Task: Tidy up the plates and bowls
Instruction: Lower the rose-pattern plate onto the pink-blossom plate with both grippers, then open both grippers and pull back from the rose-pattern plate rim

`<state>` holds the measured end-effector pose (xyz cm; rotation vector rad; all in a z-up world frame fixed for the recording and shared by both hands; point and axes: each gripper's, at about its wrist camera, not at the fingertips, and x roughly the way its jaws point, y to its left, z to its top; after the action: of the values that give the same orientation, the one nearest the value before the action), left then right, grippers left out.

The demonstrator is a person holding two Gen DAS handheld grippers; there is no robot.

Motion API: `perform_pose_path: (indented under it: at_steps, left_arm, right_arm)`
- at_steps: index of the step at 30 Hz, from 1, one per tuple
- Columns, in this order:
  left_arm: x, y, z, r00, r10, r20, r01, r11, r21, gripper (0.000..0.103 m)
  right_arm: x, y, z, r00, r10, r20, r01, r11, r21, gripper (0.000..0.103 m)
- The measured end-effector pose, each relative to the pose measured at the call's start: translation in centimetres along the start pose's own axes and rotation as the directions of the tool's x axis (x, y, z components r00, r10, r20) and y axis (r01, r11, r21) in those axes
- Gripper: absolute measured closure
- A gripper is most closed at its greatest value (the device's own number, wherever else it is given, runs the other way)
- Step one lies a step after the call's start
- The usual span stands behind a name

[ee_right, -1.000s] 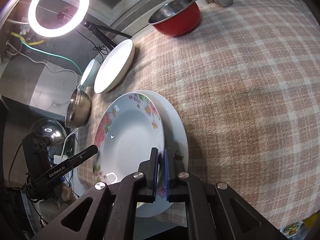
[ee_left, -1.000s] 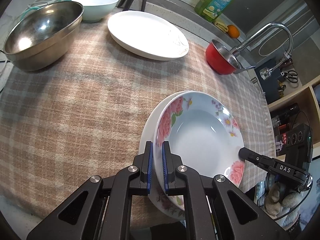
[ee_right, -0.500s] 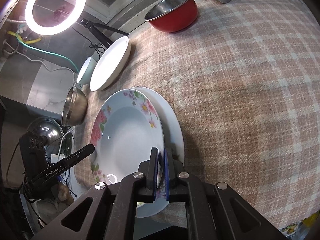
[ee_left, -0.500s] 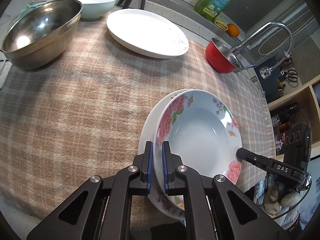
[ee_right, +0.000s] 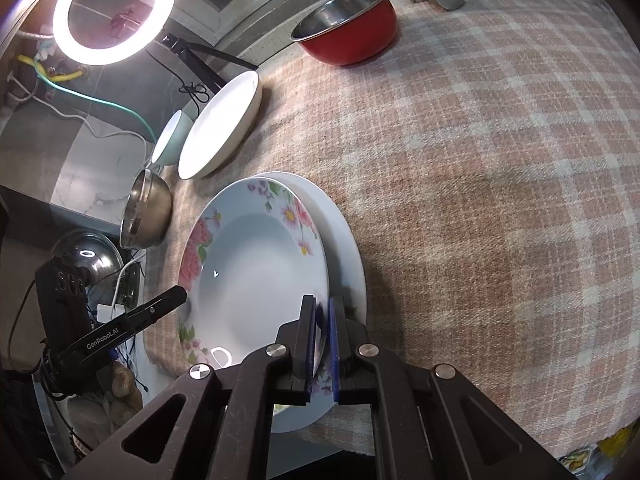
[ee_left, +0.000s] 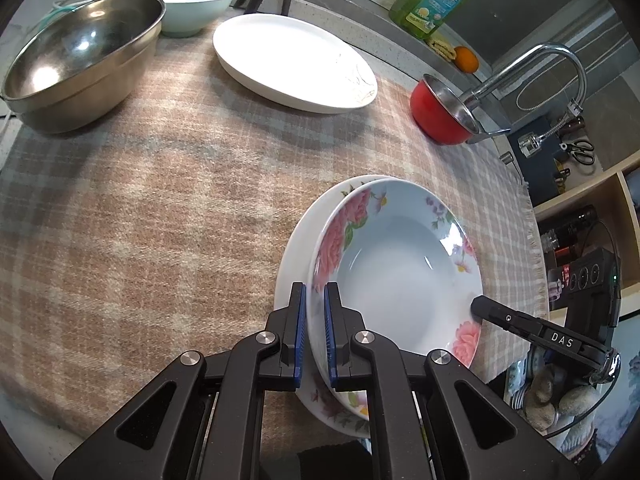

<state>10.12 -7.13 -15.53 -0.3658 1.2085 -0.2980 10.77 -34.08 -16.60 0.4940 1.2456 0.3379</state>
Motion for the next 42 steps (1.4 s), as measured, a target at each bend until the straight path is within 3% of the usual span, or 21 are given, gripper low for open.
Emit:
perform_pose_path:
  at_steps: [15, 19, 32, 42]
  left_arm:
    - [-0.4, 0.2, 0.3, 1.0, 0.0, 0.003, 0.0, 1.0, 0.006, 0.093]
    - [-1.1, 0.7, 0.5, 1.0, 0.0, 0.018, 0.0, 1.0, -0.001, 0.092]
    - [-2.7, 1.5, 1.0, 0.999, -0.003, 0.054, 0.004, 1.0, -0.015, 0.092]
    - [-4.0, 2.0, 2.2, 0.994, 0.014, 0.105, -0.008, 0.999, -0.051, 0.092]
  right_arm:
    - [0.1, 1.0, -0.1, 0.999, -0.043, 0.005, 0.043, 0.999, -0.029, 0.093]
    - [-0.8, 1.2, -0.3, 0.997, -0.068, 0.034, 0.069, 0.997, -0.038, 0.079]
    - [-2.9, 1.5, 0.0, 0.993, -0.084, 0.081, 0.087, 0.996, -0.032, 0.073]
    - [-4.4, 3.3, 2.6, 0.989, -0.066, 0.133, 0.077, 0.994, -0.083, 0.073]
